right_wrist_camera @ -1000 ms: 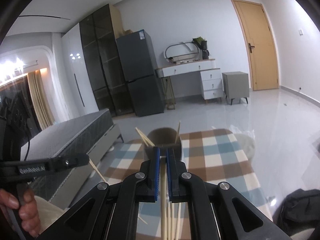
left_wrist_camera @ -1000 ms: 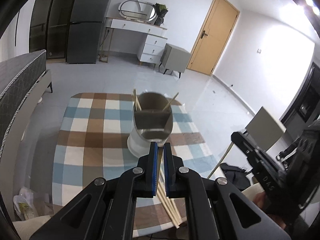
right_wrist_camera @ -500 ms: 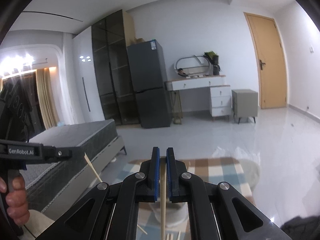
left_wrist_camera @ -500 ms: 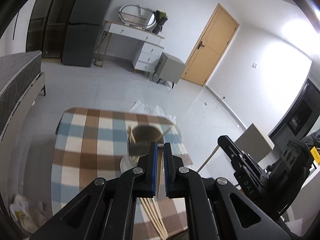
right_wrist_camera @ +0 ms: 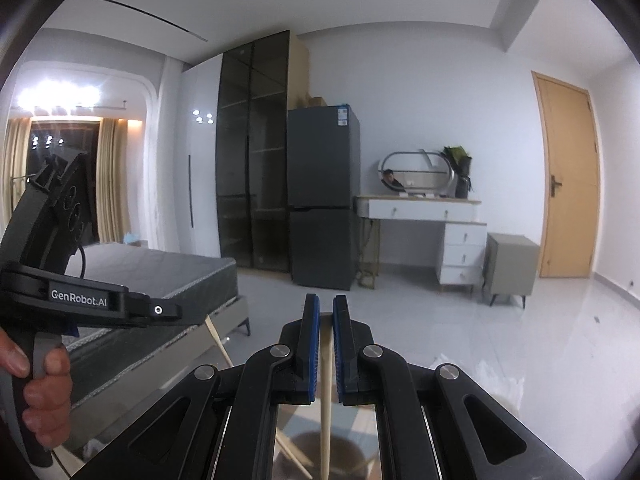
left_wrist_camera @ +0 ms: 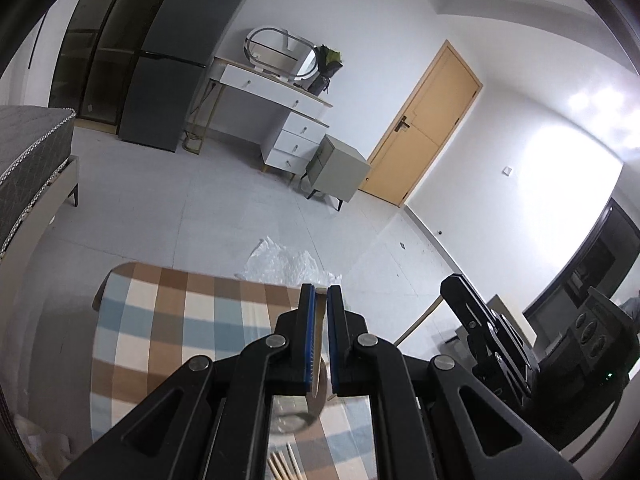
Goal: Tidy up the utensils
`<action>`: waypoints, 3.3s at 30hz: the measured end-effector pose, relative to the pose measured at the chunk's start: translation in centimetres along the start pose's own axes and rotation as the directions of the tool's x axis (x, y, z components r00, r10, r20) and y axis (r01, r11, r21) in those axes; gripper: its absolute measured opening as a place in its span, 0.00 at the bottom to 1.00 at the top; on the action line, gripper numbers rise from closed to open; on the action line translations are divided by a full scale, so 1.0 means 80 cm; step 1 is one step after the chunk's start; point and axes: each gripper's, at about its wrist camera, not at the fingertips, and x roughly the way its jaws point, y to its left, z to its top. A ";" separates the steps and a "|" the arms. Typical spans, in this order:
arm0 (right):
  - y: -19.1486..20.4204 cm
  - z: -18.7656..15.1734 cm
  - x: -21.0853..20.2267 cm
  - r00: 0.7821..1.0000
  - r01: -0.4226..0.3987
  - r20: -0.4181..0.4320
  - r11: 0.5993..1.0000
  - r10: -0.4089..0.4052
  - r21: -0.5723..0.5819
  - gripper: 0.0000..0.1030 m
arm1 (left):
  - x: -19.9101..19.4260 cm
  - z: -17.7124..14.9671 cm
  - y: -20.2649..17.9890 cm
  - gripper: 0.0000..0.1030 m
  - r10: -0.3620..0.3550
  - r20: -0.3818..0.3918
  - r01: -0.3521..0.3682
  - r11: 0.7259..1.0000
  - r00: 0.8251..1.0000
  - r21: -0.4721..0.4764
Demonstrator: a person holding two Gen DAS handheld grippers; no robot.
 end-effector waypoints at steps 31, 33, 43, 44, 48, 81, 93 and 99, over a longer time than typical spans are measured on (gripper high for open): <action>-0.043 -0.086 0.053 0.980 -0.060 -0.183 0.995 0.072 0.074 0.09 | 0.093 -0.025 0.019 0.02 0.071 -0.204 -0.071 0.997 0.976 0.004; -0.049 -0.091 0.048 0.977 -0.057 -0.197 0.993 0.077 0.106 0.20 | 0.099 -0.031 0.017 0.10 0.080 -0.244 -0.079 0.997 0.967 0.013; -0.074 -0.108 -0.024 0.981 0.037 -0.193 0.978 0.004 0.206 0.60 | 0.059 -0.051 0.007 0.58 0.202 -0.211 -0.201 0.979 0.956 0.024; -0.076 -0.110 -0.031 0.981 0.044 -0.196 0.975 -0.001 0.218 0.64 | 0.055 -0.053 0.006 0.58 0.207 -0.207 -0.206 0.978 0.956 0.030; -0.076 -0.113 -0.056 0.978 0.064 -0.207 0.968 -0.013 0.242 0.67 | 0.034 -0.070 -0.005 0.65 0.260 -0.177 -0.252 0.966 0.949 0.064; -0.040 -0.189 -0.165 0.939 0.178 -0.331 0.955 -0.094 0.236 1.00 | -0.053 -0.181 -0.063 0.89 0.387 0.030 -0.383 0.894 0.921 0.230; -0.023 -0.209 -0.176 0.922 0.159 -0.381 0.962 -0.064 0.223 1.00 | -0.040 -0.218 -0.041 0.89 0.427 0.002 -0.417 0.883 0.904 0.216; -0.030 -0.220 -0.167 0.899 0.183 -0.432 0.955 -0.067 0.232 1.00 | -0.021 -0.231 -0.022 0.89 0.445 -0.062 -0.429 0.886 0.893 0.176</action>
